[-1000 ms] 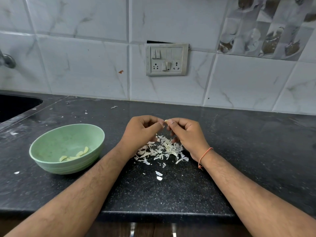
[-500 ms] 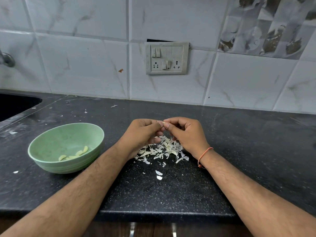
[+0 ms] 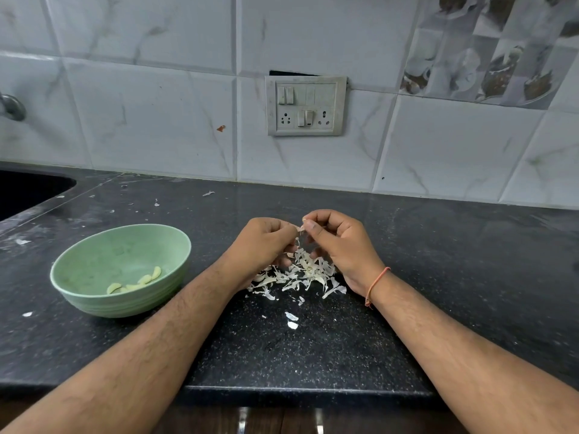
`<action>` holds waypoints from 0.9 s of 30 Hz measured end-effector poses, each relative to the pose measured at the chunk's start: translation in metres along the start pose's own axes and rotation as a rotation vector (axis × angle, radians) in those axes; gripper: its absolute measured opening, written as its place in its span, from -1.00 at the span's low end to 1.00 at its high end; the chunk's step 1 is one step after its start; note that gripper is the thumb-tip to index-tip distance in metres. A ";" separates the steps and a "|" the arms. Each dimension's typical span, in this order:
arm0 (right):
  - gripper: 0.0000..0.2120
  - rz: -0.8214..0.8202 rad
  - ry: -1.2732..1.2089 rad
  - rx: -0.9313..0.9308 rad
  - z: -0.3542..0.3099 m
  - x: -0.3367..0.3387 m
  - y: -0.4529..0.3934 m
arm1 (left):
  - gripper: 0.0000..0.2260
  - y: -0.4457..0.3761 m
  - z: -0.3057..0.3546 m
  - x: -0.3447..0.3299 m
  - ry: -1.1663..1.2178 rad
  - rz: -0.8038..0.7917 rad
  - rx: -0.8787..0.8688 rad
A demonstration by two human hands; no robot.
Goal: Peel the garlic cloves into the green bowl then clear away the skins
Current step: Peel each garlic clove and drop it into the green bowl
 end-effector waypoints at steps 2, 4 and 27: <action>-0.92 0.014 -0.088 -0.029 -0.001 0.002 0.000 | -0.75 0.001 0.000 0.000 -0.040 0.002 -0.006; -0.89 0.013 -0.139 -0.058 0.000 0.003 0.000 | -0.77 0.002 0.003 0.000 -0.079 0.000 -0.020; -0.86 0.011 -0.109 -0.139 -0.006 0.009 0.000 | -0.80 0.007 0.015 0.009 -0.459 0.166 -0.200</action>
Point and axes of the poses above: each hand's wrist, its own y-axis away from the middle knuckle, its own x-axis out of the back of the hand, z = x × y, the point moved 3 cm from there along -y, towards the middle knuckle, and after that the axes turned 1 degree about -y, right-handed, at the moved point
